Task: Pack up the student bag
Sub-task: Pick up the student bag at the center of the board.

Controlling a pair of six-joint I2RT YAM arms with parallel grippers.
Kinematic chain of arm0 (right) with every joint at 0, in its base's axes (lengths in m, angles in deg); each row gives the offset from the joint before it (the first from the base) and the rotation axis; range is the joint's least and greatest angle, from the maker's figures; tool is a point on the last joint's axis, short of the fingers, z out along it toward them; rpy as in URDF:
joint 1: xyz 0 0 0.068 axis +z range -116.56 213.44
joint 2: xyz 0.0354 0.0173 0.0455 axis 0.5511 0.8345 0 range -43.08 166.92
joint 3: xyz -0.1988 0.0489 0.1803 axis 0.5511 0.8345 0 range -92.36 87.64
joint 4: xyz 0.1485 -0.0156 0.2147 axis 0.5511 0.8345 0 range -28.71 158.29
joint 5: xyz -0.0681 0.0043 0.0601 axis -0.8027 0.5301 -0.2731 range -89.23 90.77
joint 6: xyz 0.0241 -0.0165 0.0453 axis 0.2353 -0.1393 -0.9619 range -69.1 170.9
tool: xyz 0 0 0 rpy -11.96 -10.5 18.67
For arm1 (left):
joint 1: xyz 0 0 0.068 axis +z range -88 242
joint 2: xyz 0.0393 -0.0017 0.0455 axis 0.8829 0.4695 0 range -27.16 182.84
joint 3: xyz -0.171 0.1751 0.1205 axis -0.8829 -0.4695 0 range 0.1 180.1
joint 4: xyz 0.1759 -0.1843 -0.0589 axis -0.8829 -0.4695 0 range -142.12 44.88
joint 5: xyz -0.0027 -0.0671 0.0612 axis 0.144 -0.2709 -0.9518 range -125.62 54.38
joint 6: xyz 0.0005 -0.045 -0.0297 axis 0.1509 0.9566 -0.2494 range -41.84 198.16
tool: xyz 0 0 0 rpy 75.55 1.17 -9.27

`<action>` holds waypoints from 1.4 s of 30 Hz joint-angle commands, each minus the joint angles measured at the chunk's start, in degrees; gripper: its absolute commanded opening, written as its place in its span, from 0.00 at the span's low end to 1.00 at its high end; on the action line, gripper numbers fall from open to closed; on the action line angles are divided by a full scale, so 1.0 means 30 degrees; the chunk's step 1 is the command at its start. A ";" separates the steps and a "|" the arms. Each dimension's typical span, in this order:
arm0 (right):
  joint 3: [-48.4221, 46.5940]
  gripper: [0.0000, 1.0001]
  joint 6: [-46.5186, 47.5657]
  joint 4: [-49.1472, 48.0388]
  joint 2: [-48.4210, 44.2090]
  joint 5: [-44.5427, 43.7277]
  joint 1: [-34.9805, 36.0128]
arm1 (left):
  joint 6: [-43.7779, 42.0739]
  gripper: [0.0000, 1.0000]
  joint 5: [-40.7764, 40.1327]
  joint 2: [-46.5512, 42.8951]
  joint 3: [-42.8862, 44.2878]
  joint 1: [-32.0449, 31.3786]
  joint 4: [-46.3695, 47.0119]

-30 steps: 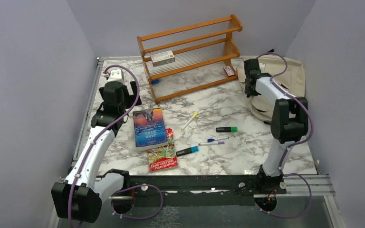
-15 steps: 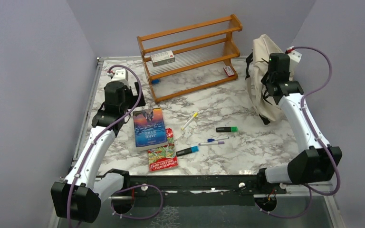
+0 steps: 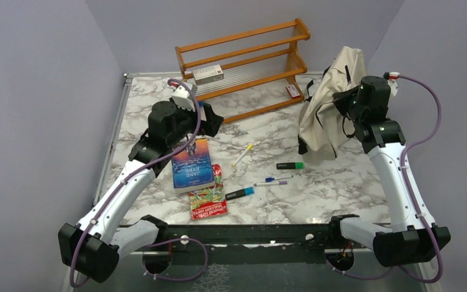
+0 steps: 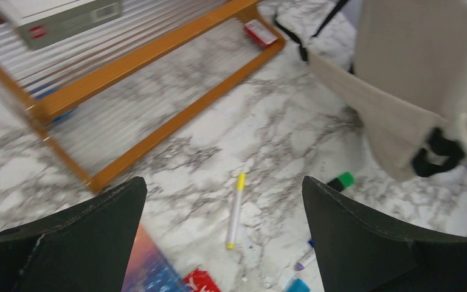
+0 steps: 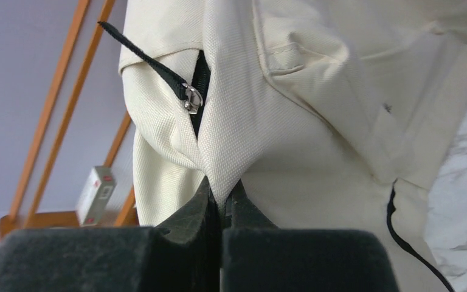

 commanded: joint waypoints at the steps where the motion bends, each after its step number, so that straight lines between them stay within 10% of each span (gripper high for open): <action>1: 0.0040 0.01 -0.4070 -0.2094 -0.0371 0.2774 0.0087 | 0.0594 0.99 0.1322 0.0903 0.1043 -0.2239 0.2443; 29: 0.2747 0.01 -0.6917 -0.5399 -0.2503 0.7428 0.0095 | -0.1276 0.96 0.4576 1.1411 0.8111 -0.8017 0.6277; 35: 0.3164 0.01 -0.5572 -0.6041 -0.3121 0.7628 0.0087 | -0.1603 0.76 0.5294 1.2667 0.9272 -0.8000 0.5672; 42: 0.4003 0.10 -0.2403 -0.5654 -0.3827 0.6748 0.0094 | -0.2611 0.22 0.5829 1.3249 1.0790 -0.8023 0.4183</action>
